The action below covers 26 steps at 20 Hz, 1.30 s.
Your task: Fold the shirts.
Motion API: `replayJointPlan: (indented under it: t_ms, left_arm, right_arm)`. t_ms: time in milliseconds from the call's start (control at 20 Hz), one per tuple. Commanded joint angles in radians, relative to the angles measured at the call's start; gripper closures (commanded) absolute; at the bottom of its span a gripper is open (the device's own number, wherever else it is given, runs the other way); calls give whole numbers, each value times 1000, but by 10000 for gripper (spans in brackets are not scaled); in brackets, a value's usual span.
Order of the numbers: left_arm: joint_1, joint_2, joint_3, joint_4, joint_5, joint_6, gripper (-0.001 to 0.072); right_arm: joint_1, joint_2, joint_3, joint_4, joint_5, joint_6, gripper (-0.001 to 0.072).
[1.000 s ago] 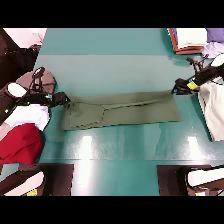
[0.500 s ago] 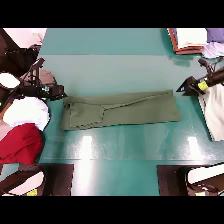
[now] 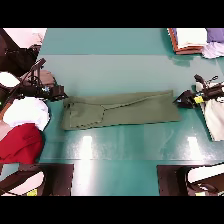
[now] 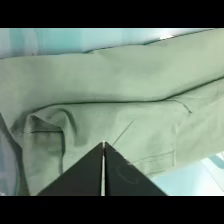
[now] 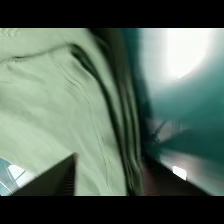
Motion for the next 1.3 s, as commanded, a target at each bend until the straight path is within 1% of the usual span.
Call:
replayJointPlan:
  t_ms: [0,50,100,200,250,400,550,650,750,800,1050,1150,1250]
  left_arm:
    - [-14,0,0,-35,10,-2,684]
    - [-38,0,0,-35,23,-2,684]
    - [-67,-1,0,-35,43,-2,684]
    - [-137,-12,4,-35,97,-11,685]
    - [-167,-37,13,-36,104,-22,685]
    - [-259,-158,78,-51,81,-26,685]
    - [-387,-305,185,-53,87,-27,685]
    - [-472,-421,282,-55,83,-47,684]
    - [-545,-513,370,-58,80,-50,684]
    - [-578,-548,404,-59,80,-50,684]
    - [-670,-612,459,-65,111,-51,684]
    - [-683,-621,459,-84,147,-51,684]
    - [-690,-635,459,-110,155,-50,684]
  right_arm:
    - [53,-32,-8,11,-7,-32,312]
    - [68,-44,2,11,11,-32,368]
    - [87,-55,13,11,31,-32,456]
    - [98,-53,23,11,64,-40,663]
    - [99,-40,23,11,66,-40,690]
    - [92,43,23,11,86,-25,691]
    - [108,169,23,20,98,55,691]
    - [132,245,23,111,96,84,690]
    - [152,311,24,237,91,88,691]
    - [164,333,40,272,90,104,691]
    - [276,354,248,264,98,196,691]
    - [324,354,306,264,96,209,691]
    - [369,354,344,264,93,217,691]
